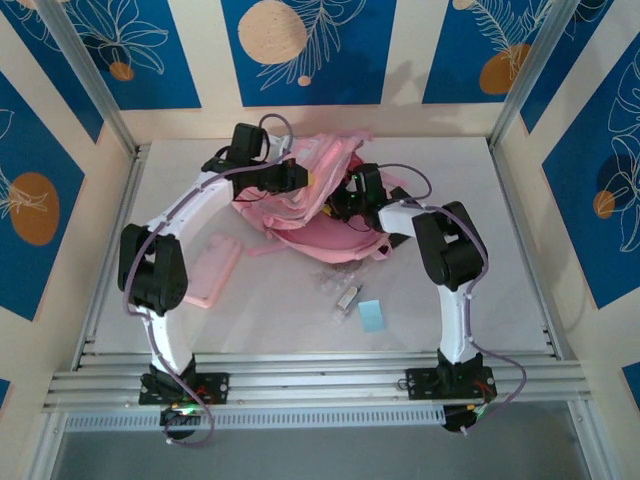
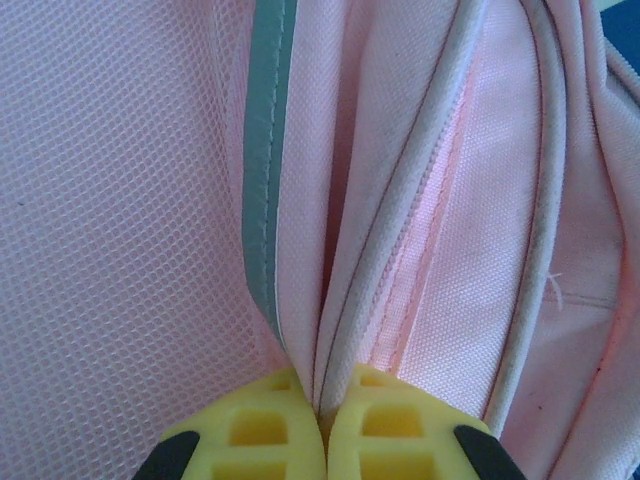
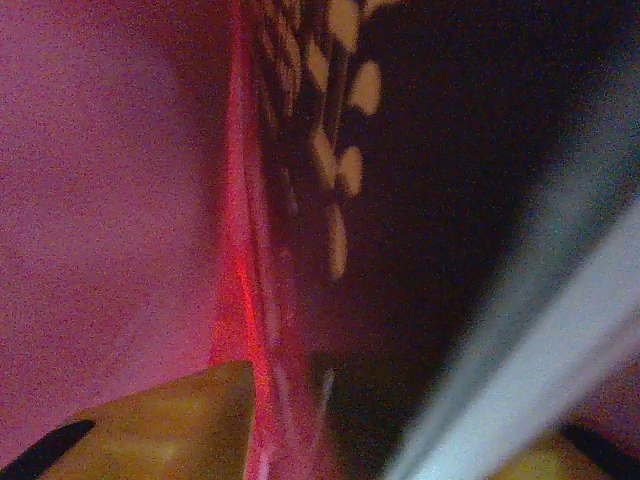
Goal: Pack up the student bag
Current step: Place the book in the student bag, then close the student bag at the top-center of the table.
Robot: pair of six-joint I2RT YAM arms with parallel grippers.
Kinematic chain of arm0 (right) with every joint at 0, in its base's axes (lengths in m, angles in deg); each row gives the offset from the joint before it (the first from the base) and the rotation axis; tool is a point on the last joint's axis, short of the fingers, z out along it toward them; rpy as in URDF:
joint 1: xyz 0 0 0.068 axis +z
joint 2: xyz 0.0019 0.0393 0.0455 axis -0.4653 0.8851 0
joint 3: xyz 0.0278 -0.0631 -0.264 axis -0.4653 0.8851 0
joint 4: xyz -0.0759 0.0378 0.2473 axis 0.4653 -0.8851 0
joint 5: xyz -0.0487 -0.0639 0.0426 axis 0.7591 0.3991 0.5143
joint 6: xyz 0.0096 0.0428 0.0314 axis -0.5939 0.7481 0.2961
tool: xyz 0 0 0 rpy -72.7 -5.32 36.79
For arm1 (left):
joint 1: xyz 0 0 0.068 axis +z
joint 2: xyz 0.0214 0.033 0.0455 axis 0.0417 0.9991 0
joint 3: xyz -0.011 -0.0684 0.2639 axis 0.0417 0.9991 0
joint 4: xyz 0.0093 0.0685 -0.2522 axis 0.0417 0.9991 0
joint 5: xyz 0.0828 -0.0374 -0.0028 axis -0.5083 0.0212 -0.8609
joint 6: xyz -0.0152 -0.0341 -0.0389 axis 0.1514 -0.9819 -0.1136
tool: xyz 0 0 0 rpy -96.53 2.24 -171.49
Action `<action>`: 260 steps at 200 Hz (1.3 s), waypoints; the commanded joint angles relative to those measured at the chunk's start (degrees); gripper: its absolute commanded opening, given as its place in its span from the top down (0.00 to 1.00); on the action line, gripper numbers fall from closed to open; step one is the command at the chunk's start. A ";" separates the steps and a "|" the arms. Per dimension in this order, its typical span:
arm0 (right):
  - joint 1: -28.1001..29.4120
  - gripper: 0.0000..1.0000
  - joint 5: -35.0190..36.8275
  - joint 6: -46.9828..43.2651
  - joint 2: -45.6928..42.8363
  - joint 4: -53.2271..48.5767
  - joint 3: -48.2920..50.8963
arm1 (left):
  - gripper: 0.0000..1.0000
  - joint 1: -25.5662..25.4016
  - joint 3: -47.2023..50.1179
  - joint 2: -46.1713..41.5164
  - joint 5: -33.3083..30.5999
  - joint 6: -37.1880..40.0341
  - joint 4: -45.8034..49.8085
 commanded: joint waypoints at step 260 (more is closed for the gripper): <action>-24.68 0.27 8.34 -26.66 -23.50 -35.62 18.15 | 0.43 -12.71 -10.79 13.06 -15.98 7.63 -2.41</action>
